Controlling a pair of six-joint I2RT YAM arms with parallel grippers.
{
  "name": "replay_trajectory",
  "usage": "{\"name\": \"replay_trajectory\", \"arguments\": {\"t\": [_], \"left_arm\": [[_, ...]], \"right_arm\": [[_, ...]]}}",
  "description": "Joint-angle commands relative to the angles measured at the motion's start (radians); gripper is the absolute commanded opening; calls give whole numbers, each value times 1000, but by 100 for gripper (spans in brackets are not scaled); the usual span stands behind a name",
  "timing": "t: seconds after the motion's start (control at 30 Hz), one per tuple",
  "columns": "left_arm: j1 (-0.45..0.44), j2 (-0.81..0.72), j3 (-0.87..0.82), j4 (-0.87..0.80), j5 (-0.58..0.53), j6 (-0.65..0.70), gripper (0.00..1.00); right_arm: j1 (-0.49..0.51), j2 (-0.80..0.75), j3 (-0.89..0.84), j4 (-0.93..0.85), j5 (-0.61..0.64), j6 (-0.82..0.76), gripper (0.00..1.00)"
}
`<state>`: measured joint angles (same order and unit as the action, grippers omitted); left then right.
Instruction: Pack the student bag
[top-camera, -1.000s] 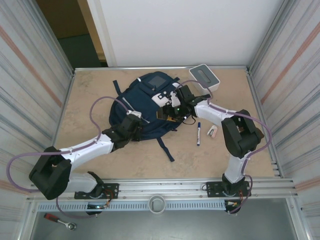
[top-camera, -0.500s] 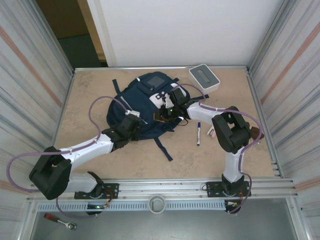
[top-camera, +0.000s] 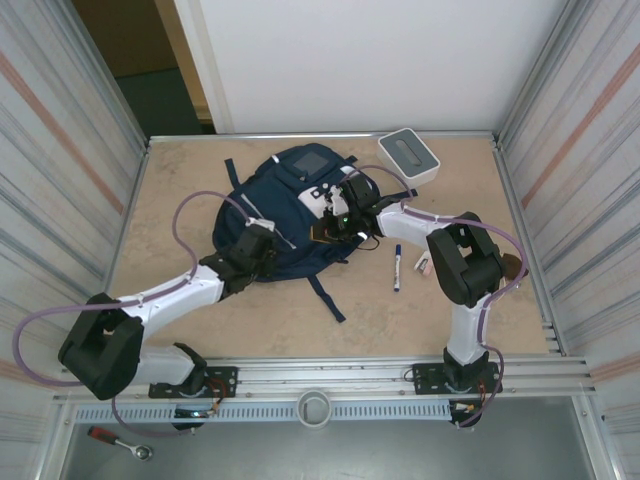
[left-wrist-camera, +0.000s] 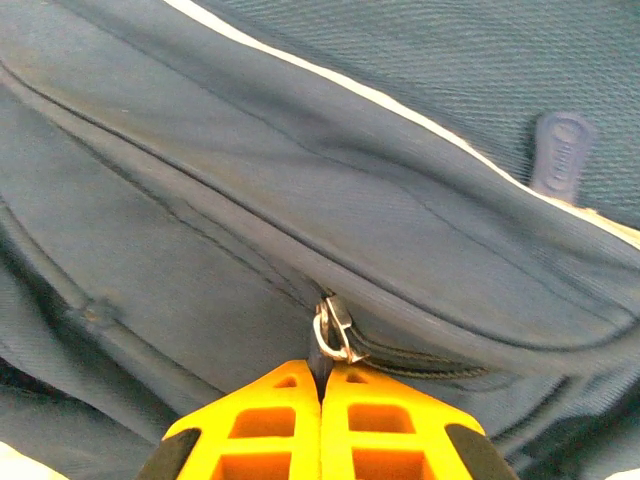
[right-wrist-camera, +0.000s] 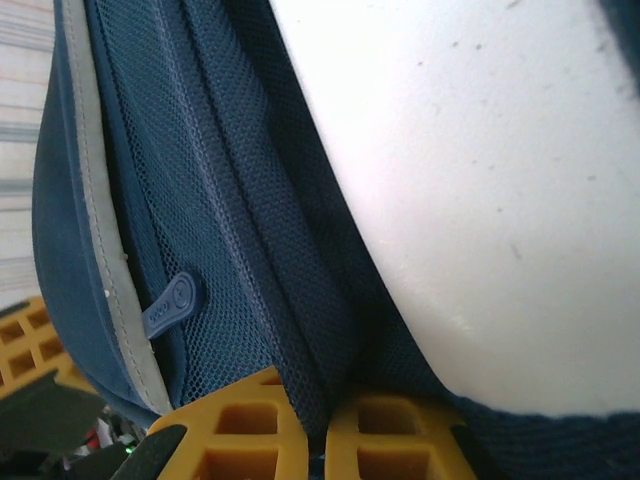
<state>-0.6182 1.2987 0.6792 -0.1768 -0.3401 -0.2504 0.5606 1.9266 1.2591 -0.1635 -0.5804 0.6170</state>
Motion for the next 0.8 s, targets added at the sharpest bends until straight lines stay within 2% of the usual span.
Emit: {"name": "replay_trajectory", "arguments": {"t": [0.0,0.3,0.47,0.77], "left_arm": [[63,-27,-20,-21,-55,5,0],[90,-59,-37,-5,17,10,0],[139,-96,-55,7,82,8,0],[180,-124,-56,-19,101,0,0]], "right_arm": [[-46,-45,9,-143,50,-96,0],[-56,-36,56,-184,28,-120,0],[-47,-25,66,-180,29,-117,0],[-65,-47,65,-192,26,-140,0]]}}
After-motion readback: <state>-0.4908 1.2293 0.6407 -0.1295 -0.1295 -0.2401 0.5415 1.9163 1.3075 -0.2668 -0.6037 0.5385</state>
